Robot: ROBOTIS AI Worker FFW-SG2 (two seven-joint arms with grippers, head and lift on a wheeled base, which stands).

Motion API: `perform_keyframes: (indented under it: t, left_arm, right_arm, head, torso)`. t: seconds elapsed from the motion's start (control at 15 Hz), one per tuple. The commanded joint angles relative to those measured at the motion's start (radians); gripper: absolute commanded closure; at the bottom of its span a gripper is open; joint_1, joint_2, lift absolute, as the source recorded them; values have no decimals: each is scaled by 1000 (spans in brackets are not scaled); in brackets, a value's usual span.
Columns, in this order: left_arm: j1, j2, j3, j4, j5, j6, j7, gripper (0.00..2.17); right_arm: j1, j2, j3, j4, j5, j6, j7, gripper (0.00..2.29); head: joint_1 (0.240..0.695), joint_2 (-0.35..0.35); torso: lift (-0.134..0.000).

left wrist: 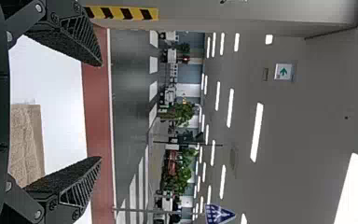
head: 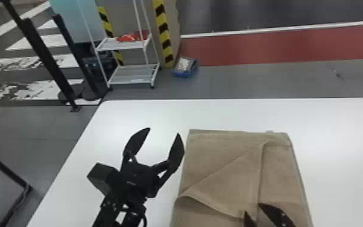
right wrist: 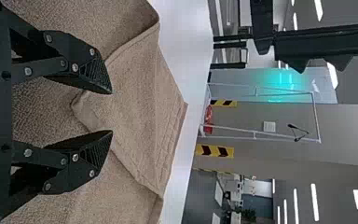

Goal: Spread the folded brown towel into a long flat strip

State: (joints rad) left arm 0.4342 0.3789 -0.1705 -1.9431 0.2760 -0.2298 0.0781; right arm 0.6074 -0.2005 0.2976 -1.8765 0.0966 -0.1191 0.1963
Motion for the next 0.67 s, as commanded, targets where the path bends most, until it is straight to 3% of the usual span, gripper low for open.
perform_keyframes:
  t: [0.0, 0.27, 0.33, 0.6]
  left_arm:
    - [-2, 0, -3, 0, 0, 2, 0, 205]
    - [-6, 0, -9, 1, 2, 2, 0, 205]
    - [-6, 0, -9, 3, 2, 2, 0, 205]
    - [-12, -2, -20, 4, 2, 5, 0, 205]
  right_arm:
    - [2, 0, 0, -4, 2, 17, 0, 691]
    - [14, -2, 2, -12, 3, 26, 2, 653]
    - [25, -2, 3, -26, 5, 17, 3, 481]
    - [34, -3, 11, -49, 32, 63, 2, 491]
  head:
    - [695, 221]
    - [695, 216]
    - [695, 216]
    - [695, 223]
  torso:
    - [-125]
    - [-125]
    - [-125]
    - [-125]
